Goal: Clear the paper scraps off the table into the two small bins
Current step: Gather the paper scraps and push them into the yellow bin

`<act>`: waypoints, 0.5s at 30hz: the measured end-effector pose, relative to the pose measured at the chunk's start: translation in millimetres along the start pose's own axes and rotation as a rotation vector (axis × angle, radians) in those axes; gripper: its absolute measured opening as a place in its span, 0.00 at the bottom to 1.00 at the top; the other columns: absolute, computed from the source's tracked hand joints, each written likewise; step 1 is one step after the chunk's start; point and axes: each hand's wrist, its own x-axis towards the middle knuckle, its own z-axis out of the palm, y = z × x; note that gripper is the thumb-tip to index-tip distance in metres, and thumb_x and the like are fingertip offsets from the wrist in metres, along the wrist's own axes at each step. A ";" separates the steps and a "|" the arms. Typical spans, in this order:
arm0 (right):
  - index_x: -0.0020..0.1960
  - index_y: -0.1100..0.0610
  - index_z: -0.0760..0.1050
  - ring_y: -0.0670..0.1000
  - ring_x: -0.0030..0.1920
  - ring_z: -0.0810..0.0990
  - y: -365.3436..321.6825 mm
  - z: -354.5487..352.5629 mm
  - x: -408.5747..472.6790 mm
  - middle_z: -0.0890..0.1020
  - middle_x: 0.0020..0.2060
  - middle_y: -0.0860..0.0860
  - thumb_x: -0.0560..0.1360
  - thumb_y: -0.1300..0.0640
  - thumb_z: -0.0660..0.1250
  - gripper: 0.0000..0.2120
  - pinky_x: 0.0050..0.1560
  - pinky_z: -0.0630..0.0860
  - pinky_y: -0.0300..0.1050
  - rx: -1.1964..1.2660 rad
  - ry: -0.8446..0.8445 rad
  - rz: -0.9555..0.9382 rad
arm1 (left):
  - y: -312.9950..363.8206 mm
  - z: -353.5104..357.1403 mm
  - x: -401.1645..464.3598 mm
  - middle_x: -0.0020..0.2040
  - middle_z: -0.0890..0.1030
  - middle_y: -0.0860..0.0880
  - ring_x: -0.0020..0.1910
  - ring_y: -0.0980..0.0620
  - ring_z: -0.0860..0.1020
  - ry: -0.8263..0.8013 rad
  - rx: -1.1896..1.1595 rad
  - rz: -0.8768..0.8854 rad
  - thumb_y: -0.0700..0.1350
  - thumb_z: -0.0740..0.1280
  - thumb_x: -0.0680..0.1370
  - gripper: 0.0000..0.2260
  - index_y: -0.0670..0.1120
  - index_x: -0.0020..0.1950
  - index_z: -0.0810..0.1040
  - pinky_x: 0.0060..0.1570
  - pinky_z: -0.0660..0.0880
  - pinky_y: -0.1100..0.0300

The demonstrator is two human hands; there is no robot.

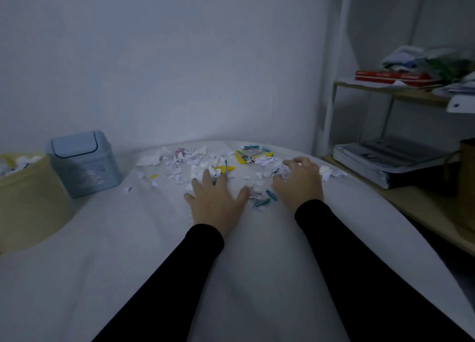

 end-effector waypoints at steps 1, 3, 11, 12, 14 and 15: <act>0.67 0.56 0.73 0.58 0.70 0.62 7.8 0.3 6.2 0.68 0.68 0.54 0.73 0.52 0.63 0.23 0.68 0.61 0.53 -0.038 0.007 0.054 | 8.0 2.8 -0.3 0.76 0.58 0.47 0.73 0.41 0.57 0.004 -0.009 0.025 0.65 0.59 0.73 0.28 0.53 0.70 0.67 0.67 0.56 0.41; 0.68 0.54 0.71 0.60 0.73 0.57 15.2 2.5 15.9 0.64 0.71 0.55 0.73 0.52 0.63 0.24 0.70 0.58 0.57 -0.093 -0.015 0.138 | 20.9 8.0 -1.0 0.75 0.59 0.47 0.73 0.42 0.57 -0.007 -0.015 0.095 0.64 0.61 0.73 0.28 0.54 0.70 0.68 0.68 0.55 0.41; 0.65 0.61 0.69 0.62 0.66 0.68 32.3 7.4 43.3 0.68 0.67 0.58 0.74 0.55 0.59 0.20 0.64 0.64 0.56 -0.102 -0.085 0.257 | 43.0 21.4 8.4 0.69 0.69 0.47 0.69 0.43 0.64 -0.184 -0.002 0.203 0.56 0.55 0.80 0.18 0.53 0.66 0.71 0.70 0.55 0.40; 0.62 0.62 0.70 0.61 0.64 0.71 31.7 7.9 43.4 0.70 0.65 0.58 0.74 0.56 0.59 0.18 0.63 0.66 0.55 -0.097 -0.075 0.228 | 42.2 20.5 7.5 0.70 0.68 0.46 0.70 0.43 0.63 -0.180 0.007 0.214 0.55 0.54 0.80 0.17 0.53 0.66 0.72 0.70 0.54 0.39; 0.60 0.62 0.72 0.61 0.63 0.72 29.9 8.4 41.2 0.73 0.64 0.58 0.74 0.57 0.60 0.16 0.62 0.68 0.54 -0.125 -0.043 0.173 | 39.1 17.5 3.2 0.75 0.61 0.45 0.75 0.42 0.56 -0.148 0.045 0.211 0.55 0.54 0.80 0.18 0.53 0.69 0.69 0.71 0.49 0.38; 0.61 0.60 0.73 0.61 0.64 0.70 28.9 7.6 40.4 0.72 0.65 0.57 0.74 0.56 0.60 0.17 0.62 0.67 0.54 -0.142 -0.020 0.157 | 37.4 15.0 1.2 0.77 0.57 0.46 0.76 0.41 0.51 -0.116 0.059 0.196 0.56 0.54 0.80 0.19 0.54 0.70 0.67 0.70 0.47 0.37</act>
